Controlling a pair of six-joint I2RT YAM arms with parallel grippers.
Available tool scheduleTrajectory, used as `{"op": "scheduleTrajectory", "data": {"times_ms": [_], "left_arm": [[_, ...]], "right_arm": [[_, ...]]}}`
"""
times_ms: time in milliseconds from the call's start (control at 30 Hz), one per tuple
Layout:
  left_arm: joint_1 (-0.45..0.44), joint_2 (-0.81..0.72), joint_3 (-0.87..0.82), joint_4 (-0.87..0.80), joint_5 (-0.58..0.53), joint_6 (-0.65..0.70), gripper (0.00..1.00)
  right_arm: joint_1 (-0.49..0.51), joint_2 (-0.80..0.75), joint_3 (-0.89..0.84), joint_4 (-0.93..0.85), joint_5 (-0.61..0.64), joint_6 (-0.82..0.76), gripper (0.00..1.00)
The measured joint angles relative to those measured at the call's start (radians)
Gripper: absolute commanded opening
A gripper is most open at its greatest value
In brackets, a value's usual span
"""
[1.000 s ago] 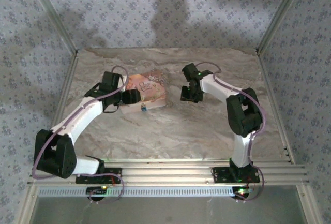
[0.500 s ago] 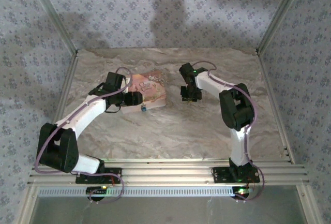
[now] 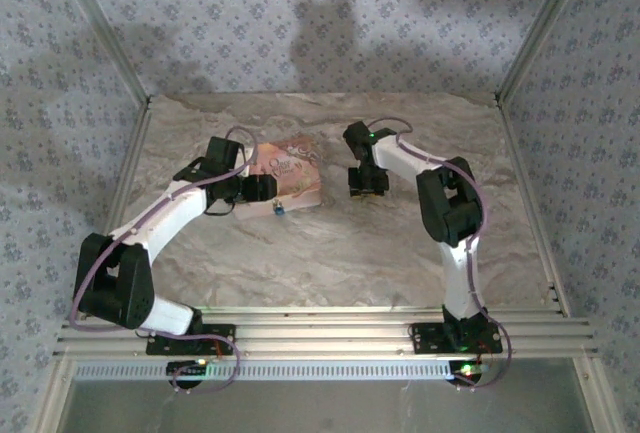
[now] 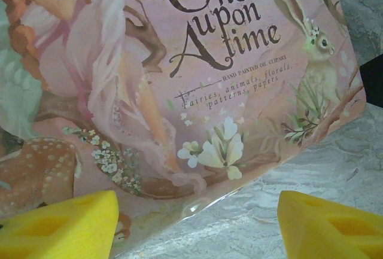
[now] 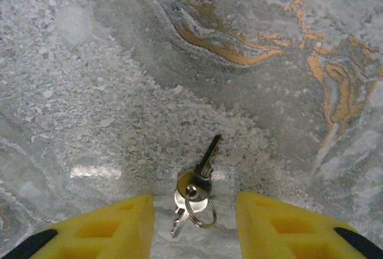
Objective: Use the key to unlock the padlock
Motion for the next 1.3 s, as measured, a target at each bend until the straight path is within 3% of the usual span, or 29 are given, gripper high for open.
{"op": "scheduleTrajectory", "data": {"times_ms": [300, 567, 733, 933, 1300], "left_arm": [[0.0, 0.0, 0.001, -0.001, 0.0, 0.008, 0.72], [0.0, 0.0, 0.002, -0.004, 0.0, 0.011, 0.72], [0.0, -0.03, 0.001, 0.0, 0.006, 0.015, 0.74], [0.0, -0.102, 0.0, 0.019, 0.015, 0.014, 0.76], [0.056, -0.14, -0.025, 0.054, 0.168, -0.043, 0.76]], "right_arm": [[-0.004, 0.018, 0.013, -0.018, 0.011, -0.037, 0.25], [-0.008, 0.019, 0.021, -0.028, 0.014, -0.078, 0.0], [-0.01, 0.005, 0.008, -0.005, 0.004, -0.112, 0.0], [-0.005, -0.086, -0.126, 0.09, -0.048, -0.183, 0.0], [0.032, -0.371, -0.331, 0.275, -0.103, -0.321, 0.0]]}}
